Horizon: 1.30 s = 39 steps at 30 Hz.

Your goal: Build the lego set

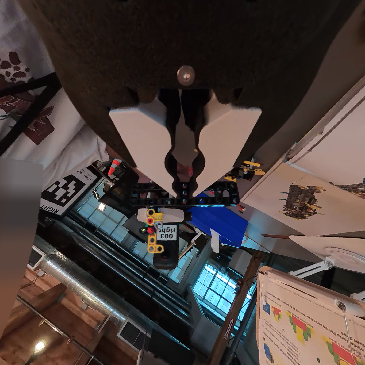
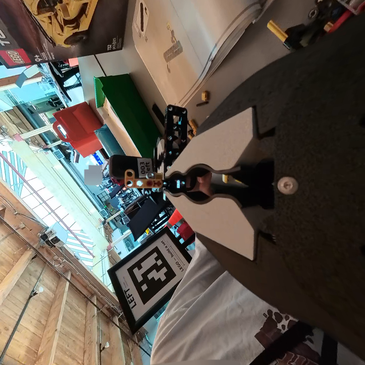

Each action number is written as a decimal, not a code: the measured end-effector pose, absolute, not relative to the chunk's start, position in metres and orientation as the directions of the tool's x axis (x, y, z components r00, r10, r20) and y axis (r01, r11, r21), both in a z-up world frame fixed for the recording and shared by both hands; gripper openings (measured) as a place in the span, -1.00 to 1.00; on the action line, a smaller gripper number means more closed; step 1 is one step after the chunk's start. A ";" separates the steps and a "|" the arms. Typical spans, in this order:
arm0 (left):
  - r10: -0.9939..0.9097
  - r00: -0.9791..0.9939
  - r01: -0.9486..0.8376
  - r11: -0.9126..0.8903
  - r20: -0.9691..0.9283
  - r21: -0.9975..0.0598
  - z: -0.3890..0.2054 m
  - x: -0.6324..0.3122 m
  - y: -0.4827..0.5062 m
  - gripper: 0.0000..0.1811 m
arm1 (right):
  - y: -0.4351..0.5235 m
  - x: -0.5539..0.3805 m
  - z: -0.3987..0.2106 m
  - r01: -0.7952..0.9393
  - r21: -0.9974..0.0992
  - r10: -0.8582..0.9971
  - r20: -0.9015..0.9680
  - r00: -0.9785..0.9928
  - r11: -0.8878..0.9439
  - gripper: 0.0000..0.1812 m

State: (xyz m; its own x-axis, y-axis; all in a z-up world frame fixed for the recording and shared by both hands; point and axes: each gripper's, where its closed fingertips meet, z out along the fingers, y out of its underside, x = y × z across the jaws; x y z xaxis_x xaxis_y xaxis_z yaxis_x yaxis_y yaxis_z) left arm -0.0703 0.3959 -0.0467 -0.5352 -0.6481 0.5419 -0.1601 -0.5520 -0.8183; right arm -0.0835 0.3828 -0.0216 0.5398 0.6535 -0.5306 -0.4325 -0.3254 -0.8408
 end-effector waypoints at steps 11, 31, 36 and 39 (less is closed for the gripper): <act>-0.498 -0.578 -0.216 -0.670 0.646 -0.710 -0.047 -0.070 0.391 -0.91 | 0.383 -0.088 -0.021 -0.418 -0.879 0.657 -0.458 0.599 -0.232 -0.93; -0.679 -0.533 -0.183 -0.491 0.505 -0.852 -0.050 -0.072 0.396 -0.91 | 0.382 -0.091 -0.032 -0.327 -0.909 0.638 -0.416 0.648 -0.260 -0.93; -0.724 -0.503 -0.239 -0.409 0.472 -0.881 -0.065 -0.070 0.396 -0.91 | 0.381 -0.088 -0.047 -0.212 -0.935 0.625 -0.349 0.699 -0.285 -0.93; -0.722 -0.537 -0.249 -0.357 0.435 -0.900 -0.065 -0.073 0.389 -0.91 | 0.374 -0.092 -0.047 -0.279 -0.883 0.664 -0.467 0.584 -0.376 -0.93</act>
